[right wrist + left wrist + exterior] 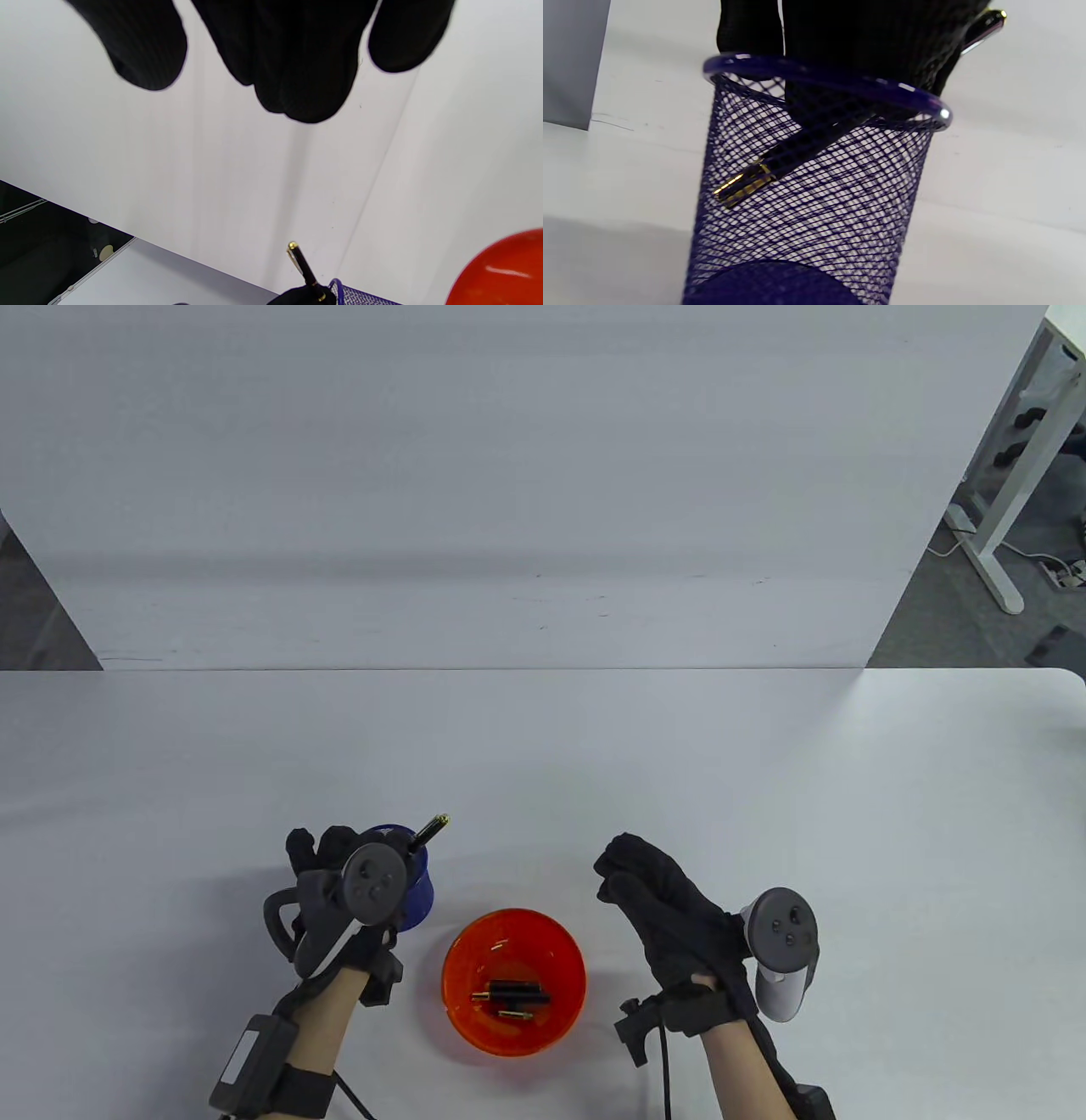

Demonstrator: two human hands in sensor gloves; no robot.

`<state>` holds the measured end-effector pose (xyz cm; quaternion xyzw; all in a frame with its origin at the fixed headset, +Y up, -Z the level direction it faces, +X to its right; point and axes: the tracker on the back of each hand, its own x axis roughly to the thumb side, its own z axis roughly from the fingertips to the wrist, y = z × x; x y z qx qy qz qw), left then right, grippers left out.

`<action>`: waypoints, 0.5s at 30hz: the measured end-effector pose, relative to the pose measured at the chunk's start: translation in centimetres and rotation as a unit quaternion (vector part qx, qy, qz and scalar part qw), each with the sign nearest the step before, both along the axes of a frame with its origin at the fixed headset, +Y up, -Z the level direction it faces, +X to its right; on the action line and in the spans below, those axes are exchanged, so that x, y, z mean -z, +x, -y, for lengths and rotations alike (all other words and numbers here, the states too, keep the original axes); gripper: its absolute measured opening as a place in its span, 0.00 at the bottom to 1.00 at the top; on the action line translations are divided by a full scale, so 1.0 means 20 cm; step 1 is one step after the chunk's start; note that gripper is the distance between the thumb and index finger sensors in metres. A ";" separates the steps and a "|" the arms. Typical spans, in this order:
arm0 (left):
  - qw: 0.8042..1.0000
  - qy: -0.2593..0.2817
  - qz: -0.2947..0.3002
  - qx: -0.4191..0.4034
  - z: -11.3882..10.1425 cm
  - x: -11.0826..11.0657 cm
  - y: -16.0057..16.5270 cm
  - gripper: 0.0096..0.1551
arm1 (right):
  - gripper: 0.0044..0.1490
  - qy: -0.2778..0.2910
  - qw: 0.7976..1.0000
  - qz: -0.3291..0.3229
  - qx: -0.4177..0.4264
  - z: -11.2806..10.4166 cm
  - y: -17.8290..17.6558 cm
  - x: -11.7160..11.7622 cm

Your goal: Assemble fountain pens from components

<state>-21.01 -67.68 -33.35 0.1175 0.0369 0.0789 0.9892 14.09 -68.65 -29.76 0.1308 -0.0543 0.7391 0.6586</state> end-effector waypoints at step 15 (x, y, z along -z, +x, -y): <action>0.958 -0.047 0.282 0.013 0.02 -0.36 0.36 0.22 | 0.40 -0.009 0.999 0.028 -0.027 0.04 0.04 0.02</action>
